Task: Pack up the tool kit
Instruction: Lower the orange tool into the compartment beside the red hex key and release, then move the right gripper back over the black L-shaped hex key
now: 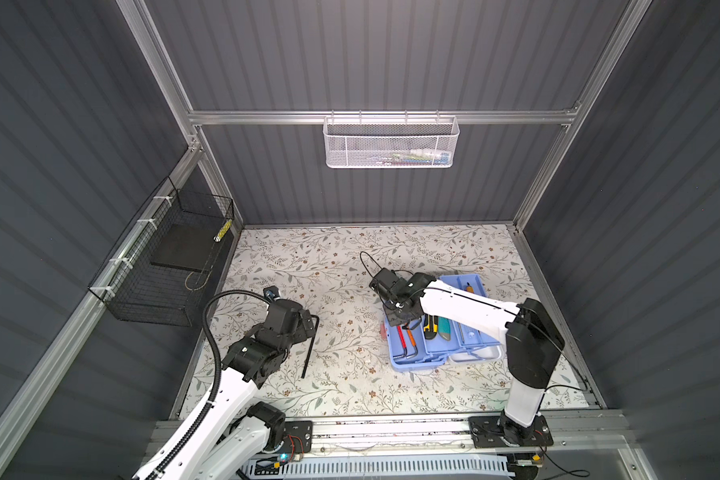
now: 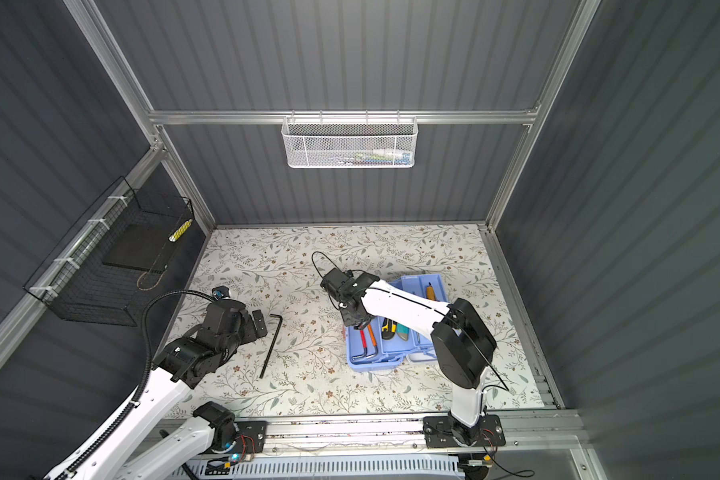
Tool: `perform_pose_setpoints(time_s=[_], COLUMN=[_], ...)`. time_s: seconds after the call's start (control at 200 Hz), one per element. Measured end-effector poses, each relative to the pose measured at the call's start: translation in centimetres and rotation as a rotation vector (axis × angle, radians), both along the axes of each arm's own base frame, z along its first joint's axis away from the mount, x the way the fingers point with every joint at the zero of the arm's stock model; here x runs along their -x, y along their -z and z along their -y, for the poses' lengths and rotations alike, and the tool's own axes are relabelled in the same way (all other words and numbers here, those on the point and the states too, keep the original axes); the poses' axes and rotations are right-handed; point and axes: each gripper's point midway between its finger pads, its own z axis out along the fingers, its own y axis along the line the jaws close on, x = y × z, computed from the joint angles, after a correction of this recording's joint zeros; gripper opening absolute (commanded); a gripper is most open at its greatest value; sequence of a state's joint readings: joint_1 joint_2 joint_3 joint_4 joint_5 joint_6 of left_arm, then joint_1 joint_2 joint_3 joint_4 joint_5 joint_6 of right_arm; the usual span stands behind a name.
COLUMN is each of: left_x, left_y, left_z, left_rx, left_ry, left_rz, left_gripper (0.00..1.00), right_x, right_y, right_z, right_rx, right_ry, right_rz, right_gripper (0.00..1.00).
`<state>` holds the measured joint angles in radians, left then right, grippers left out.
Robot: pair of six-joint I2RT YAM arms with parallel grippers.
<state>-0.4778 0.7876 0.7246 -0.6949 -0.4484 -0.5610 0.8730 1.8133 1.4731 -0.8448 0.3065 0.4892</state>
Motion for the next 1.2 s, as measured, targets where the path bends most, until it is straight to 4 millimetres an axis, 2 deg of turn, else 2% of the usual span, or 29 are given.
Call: perform_pose_setpoints(time_s=[0.055, 0.145, 0.245, 0.34, 0.45, 0.535, 0.711, 0.911, 1.196], left_x=[0.0, 0.0, 0.0, -0.1, -0.3, -0.3, 0.0, 1.3, 1.9], left_y=[0.0, -0.1, -0.6, -1.9, -3.6, -4.5, -5.0, -5.5, -5.7], left_z=[0.0, -0.1, -0.1, 0.0, 0.1, 0.1, 0.1, -0.7, -1.3], left_rx=[-0.001, -0.002, -0.003, 0.001, 0.006, 0.0, -0.026, -0.044, -0.057], left_ry=[-0.001, -0.002, 0.0, 0.004, 0.012, 0.023, 0.055, 0.064, 0.062], left_rz=[0.001, 0.002, 0.005, 0.02, 0.047, 0.056, 0.05, 0.063, 0.067], left_gripper=[0.99, 0.99, 0.99, 1.0, 0.99, 1.0, 1.0, 0.99, 1.0], right_x=[-0.3, -0.3, 0.3, 0.7, 0.8, 1.0, 2.0, 3.4, 2.7], right_y=[-1.6, -3.0, -3.6, -3.3, -1.7, 0.4, 4.0, 5.8, 7.8], right_z=[-1.1, -3.1, -5.7, -9.1, -14.0, -17.5, -22.5, -25.7, -26.2], right_rx=[-0.041, -0.103, -0.185, -0.267, -0.336, -0.354, -0.343, -0.312, -0.219], right_ry=[-0.012, -0.046, -0.106, -0.171, -0.243, -0.296, -0.365, -0.428, -0.436], right_rz=[0.026, 0.042, 0.029, 0.008, -0.024, -0.053, -0.082, -0.078, -0.046], right_gripper=[0.33, 0.37, 0.39, 0.4, 0.42, 0.47, 0.51, 0.54, 0.54])
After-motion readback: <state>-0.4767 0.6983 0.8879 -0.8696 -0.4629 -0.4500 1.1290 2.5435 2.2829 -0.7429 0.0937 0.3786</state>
